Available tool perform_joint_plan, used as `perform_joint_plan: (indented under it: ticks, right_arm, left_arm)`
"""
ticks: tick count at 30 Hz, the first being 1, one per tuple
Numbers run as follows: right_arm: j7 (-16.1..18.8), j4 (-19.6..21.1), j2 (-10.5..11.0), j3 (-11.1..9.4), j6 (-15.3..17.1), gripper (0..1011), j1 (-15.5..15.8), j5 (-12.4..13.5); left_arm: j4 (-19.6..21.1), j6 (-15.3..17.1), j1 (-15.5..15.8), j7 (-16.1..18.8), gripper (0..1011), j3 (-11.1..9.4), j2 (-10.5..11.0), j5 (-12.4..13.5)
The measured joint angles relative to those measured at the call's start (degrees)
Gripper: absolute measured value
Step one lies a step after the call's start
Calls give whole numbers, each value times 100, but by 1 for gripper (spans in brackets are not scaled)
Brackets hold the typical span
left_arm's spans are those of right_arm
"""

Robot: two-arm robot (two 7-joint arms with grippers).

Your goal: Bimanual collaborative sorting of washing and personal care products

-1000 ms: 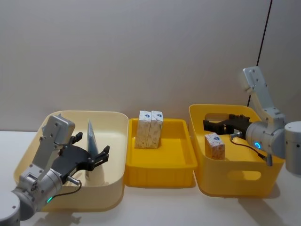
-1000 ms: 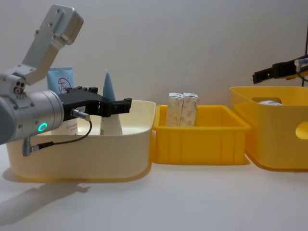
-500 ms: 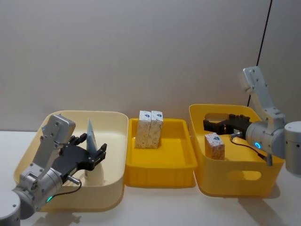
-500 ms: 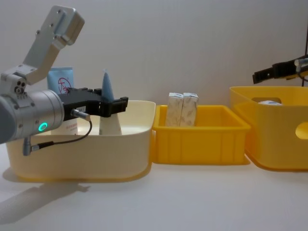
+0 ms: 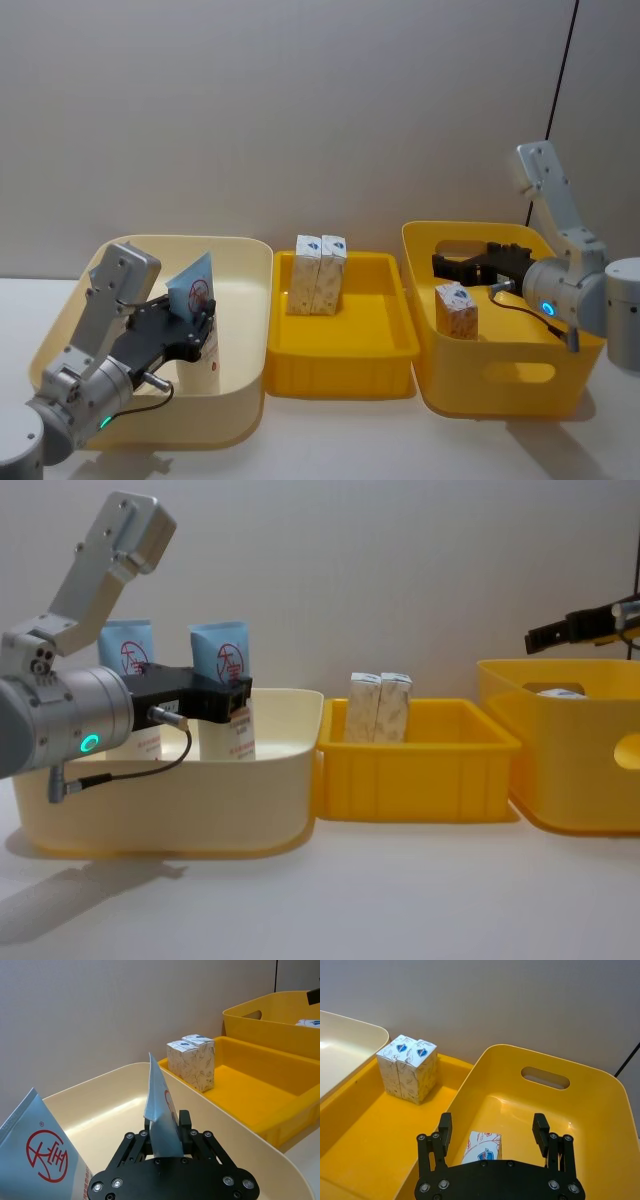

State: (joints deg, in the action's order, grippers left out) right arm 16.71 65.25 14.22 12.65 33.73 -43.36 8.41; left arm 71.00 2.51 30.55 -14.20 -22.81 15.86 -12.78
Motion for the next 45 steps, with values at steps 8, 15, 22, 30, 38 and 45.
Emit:
perform_joint_plan:
  ticks: [8,15,22,30,38,45]
  right_arm:
    - [0,0,0,0,0,1001,0,0]
    - [0,0,0,0,0,1001,0,0]
    - [0,0,0,0,0,1001,0,0]
    - [0,0,0,0,0,1001,0,0]
    - [0,0,0,0,0,1001,0,0]
    - [0,0,0,0,0,1001,0,0]
  left_arm:
    - [-5,0,5,-3,239,0,0,0]
    - [-8,0,7,-3,234,0,1,0]
    - [-9,-1,7,-3,234,0,0,0]
    - [-8,-1,6,-3,234,0,0,0]
    - [7,-11,6,-3,234,8,2,23]
    - [93,-152,37,-3,234,62,4,60]
